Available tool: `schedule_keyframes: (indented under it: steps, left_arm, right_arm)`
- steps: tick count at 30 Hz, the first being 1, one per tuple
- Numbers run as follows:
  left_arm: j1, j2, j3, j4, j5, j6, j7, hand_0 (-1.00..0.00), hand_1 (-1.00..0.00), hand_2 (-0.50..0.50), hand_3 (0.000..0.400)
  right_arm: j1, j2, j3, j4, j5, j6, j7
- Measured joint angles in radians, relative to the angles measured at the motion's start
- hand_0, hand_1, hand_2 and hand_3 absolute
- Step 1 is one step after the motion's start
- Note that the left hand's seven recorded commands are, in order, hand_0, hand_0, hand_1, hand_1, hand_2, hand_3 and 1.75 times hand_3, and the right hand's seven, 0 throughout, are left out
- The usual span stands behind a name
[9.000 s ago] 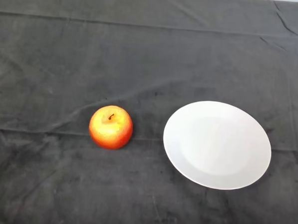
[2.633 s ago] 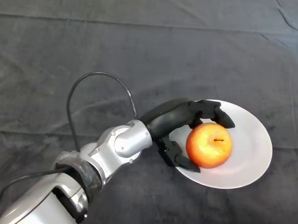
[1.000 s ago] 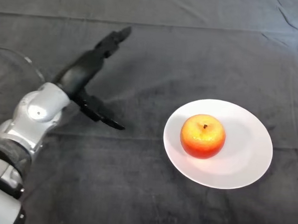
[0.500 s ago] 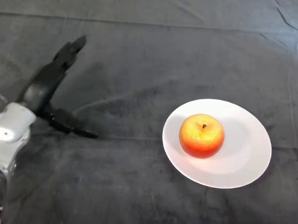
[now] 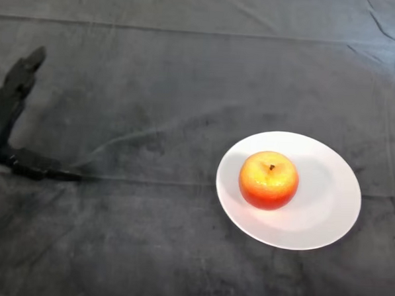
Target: Move the apple to the plate
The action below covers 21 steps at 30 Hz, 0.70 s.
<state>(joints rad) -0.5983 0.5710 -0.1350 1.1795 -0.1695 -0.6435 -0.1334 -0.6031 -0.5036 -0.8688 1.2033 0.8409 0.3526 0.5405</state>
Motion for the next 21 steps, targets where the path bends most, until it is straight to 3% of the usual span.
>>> schedule_keyframes:
  steps: [21]
  left_arm:
    - [0.124, 0.157, 0.196, 0.008, -0.067, 0.046, -0.018, 0.00, 0.00, 0.00, 0.000]
  right_arm:
    - [0.000, 0.001, 0.0006, 0.000, 0.0000, 0.000, -0.0002]
